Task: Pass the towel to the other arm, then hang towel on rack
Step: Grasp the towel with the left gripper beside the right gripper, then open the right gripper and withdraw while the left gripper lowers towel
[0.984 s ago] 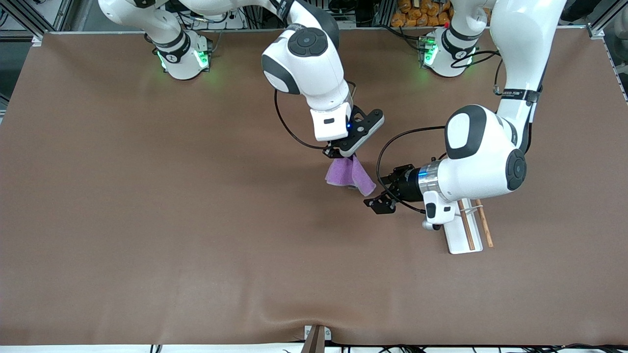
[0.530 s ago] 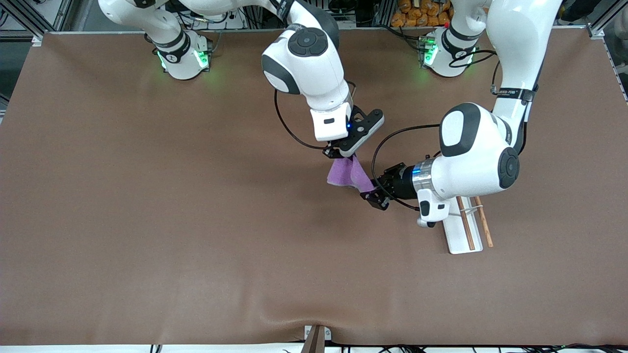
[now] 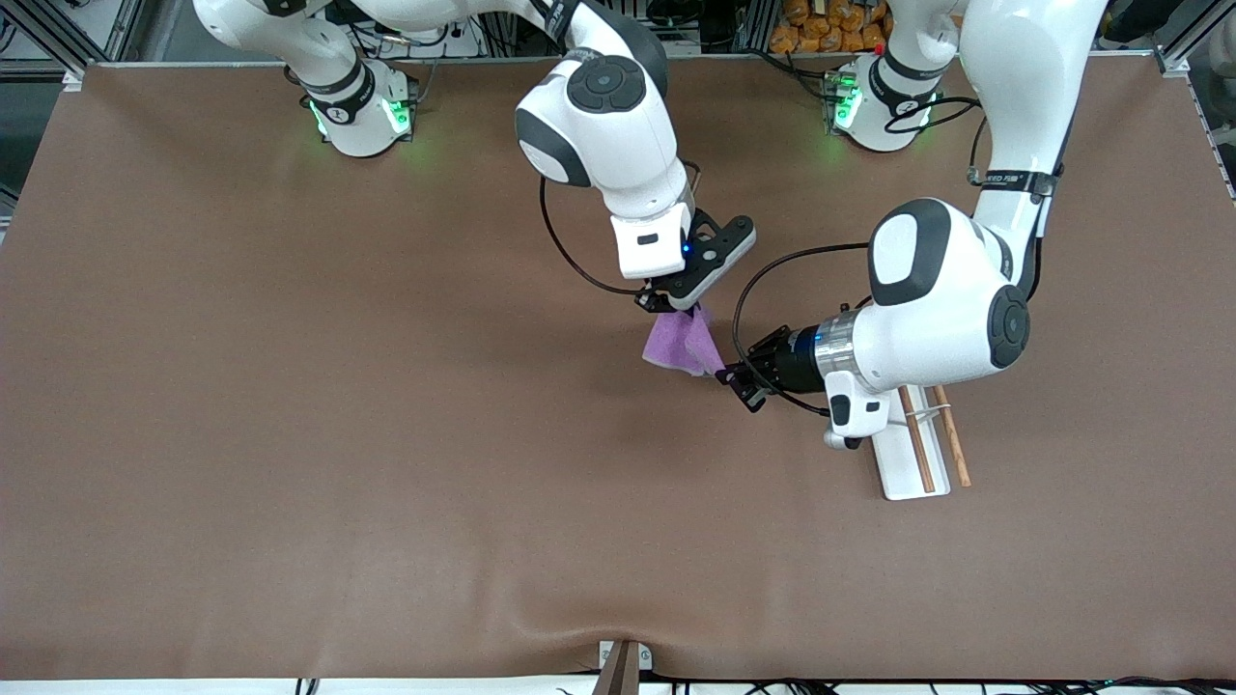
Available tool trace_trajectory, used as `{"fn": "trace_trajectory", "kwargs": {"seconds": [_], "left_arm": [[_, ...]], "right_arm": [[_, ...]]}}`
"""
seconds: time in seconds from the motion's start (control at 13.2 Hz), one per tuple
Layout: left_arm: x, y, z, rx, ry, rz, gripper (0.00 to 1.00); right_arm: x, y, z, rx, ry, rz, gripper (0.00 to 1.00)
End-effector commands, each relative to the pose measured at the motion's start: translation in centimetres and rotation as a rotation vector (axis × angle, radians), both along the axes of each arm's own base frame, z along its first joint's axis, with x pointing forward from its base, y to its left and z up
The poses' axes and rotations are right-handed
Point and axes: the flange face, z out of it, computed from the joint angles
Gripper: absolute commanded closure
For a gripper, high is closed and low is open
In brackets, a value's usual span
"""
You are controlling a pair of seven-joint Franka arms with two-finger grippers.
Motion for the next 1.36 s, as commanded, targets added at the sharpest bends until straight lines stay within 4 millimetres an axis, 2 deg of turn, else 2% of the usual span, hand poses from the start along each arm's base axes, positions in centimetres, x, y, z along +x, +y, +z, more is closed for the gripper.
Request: {"fn": "trace_trajectory", "kwargs": {"seconds": [0.0, 0.15, 0.3, 0.38, 0.45, 0.68, 0.83, 0.91, 0.98, 1.14, 1.21, 1.29], "left_arm": [[-0.2, 1.0, 2.4, 0.020, -0.018, 0.016, 1.00], [-0.1, 1.5, 3.4, 0.022, -0.035, 0.019, 1.00], [-0.3, 2.0, 5.0, 0.095, -0.100, -0.018, 1.00], [-0.2, 2.2, 5.6, 0.117, -0.121, -0.028, 1.00], [0.5, 2.9, 6.8, 0.117, -0.145, -0.020, 1.00], [1.5, 4.9, 6.8, 0.136, -0.172, -0.032, 1.00], [1.6, 5.3, 7.0, 0.160, -0.221, -0.097, 1.00], [2.0, 6.2, 7.0, 0.162, -0.232, -0.101, 1.00], [2.5, 7.9, 7.0, 0.162, -0.238, -0.094, 1.00], [3.3, 10.3, 7.1, 0.164, -0.284, -0.141, 1.00], [3.5, 11.6, 6.6, 0.166, -0.291, -0.167, 1.00], [3.6, 12.7, 6.2, 0.167, -0.284, -0.190, 1.00]], "right_arm": [[0.0, 0.5, 0.2, -0.008, -0.017, -0.007, 1.00], [0.0, 0.5, 0.2, -0.008, -0.017, -0.007, 1.00], [0.0, 0.3, 0.3, -0.010, -0.015, -0.009, 1.00], [-0.1, 0.4, 0.3, -0.011, -0.013, -0.007, 0.12], [0.2, 0.1, 0.2, -0.017, -0.018, -0.007, 0.00], [0.7, -0.4, 0.4, -0.020, -0.021, -0.017, 0.00], [1.1, -0.8, 0.4, -0.021, -0.020, -0.025, 0.00], [1.4, -1.2, 0.2, -0.025, -0.015, -0.033, 0.00], [2.0, -1.9, 0.2, -0.028, -0.013, -0.042, 0.00], [3.0, -3.5, -0.1, -0.064, 0.020, -0.069, 0.00], [3.9, -4.9, 0.4, -0.083, 0.032, -0.090, 0.00], [5.7, -7.3, 0.4, -0.099, 0.054, -0.131, 0.00]]}}
